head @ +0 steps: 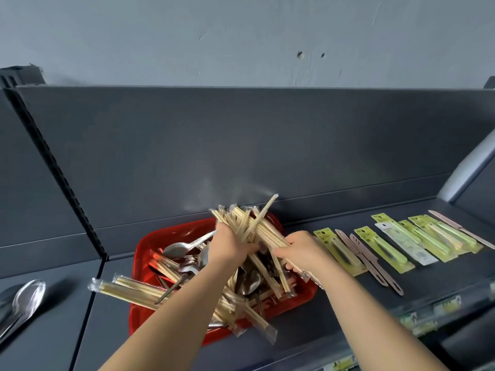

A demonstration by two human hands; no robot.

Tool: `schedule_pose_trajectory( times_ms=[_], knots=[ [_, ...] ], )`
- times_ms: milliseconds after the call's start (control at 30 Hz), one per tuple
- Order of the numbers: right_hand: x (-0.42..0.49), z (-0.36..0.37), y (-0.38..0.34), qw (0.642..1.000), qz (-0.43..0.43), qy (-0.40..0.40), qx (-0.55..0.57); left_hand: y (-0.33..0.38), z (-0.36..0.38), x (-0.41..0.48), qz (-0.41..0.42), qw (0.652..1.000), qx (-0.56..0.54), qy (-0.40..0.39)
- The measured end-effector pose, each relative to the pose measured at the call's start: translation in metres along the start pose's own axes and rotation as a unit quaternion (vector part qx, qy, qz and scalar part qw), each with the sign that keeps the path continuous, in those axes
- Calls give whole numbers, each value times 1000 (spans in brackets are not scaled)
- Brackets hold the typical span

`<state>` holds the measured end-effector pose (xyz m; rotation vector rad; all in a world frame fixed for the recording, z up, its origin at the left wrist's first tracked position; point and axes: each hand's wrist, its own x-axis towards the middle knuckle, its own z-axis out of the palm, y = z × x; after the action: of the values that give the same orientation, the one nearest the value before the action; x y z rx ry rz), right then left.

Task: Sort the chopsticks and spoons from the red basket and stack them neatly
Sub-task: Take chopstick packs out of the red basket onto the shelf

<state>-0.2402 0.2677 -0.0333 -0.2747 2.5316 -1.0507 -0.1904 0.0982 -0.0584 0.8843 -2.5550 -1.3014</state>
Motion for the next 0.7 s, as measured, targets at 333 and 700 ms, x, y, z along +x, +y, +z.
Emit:
schedule_pose_trajectory(
  times_ms=[333,700],
  knots=[
    [1,4,-2,999,-27,-9,20,-8,-9,6,-54,984,-161,-44],
    [-43,-10,-57,978,-173,-1,116,6,-106,-42,87,956,-280,-17]
  ],
)
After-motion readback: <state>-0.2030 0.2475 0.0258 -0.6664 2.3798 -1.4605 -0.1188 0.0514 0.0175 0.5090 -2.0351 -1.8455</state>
